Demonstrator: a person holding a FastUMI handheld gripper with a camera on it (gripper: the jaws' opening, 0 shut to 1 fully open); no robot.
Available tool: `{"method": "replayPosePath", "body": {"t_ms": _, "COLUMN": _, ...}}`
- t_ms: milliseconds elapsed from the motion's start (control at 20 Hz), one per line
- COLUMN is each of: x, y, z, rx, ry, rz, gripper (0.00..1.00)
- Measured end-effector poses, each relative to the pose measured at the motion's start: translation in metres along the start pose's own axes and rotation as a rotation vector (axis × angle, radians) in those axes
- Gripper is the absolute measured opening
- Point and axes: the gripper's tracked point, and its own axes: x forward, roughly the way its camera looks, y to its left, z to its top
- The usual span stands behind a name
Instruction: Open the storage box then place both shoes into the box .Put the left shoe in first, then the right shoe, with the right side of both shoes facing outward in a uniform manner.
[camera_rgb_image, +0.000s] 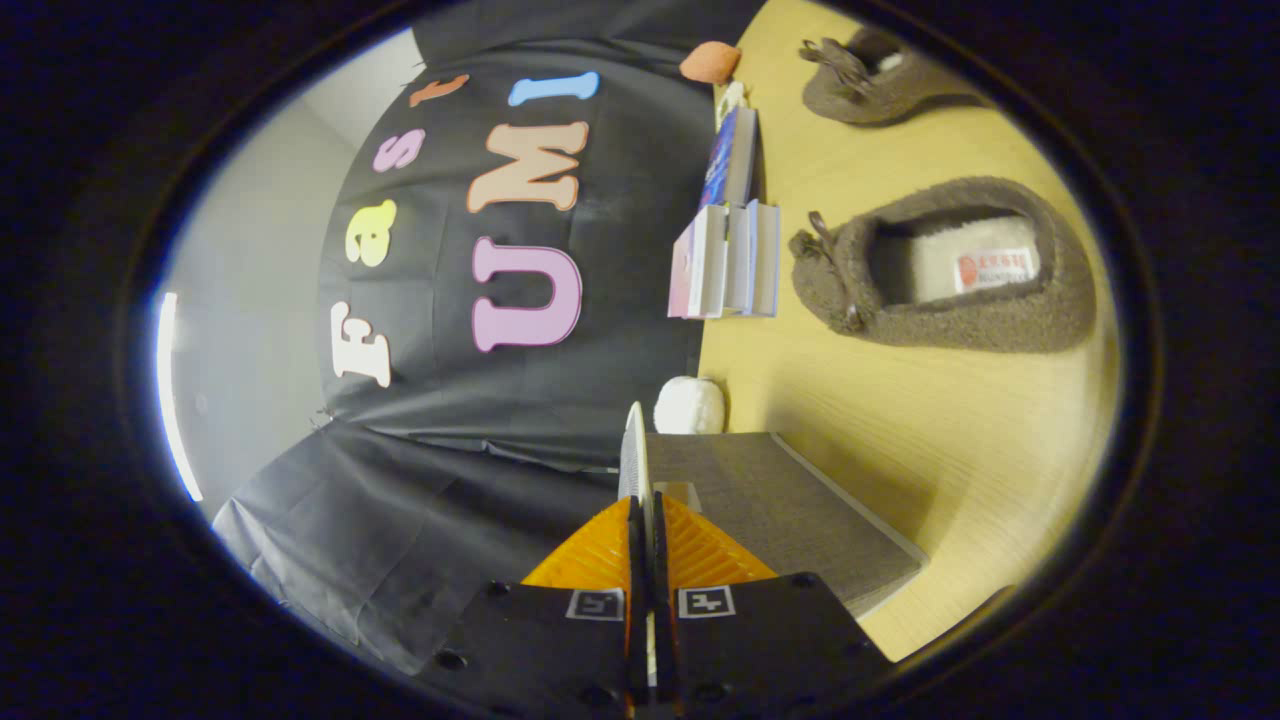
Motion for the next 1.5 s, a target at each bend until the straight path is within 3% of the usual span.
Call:
{"method": "replayPosePath", "body": {"t_ms": 300, "x": -0.012, "y": 0.055, "z": -0.012, "rx": -0.080, "ry": 0.004, "rz": 0.039, "gripper": 0.04}}
{"method": "replayPosePath", "body": {"t_ms": 800, "x": -0.017, "y": 0.160, "z": -0.099, "rx": -0.255, "ry": 0.128, "rz": 0.129, "gripper": 0.05}}
{"method": "replayPosePath", "body": {"t_ms": 1500, "x": -0.008, "y": 0.181, "z": -0.215, "rx": -0.321, "ry": 0.262, "rz": 0.165, "gripper": 0.05}}
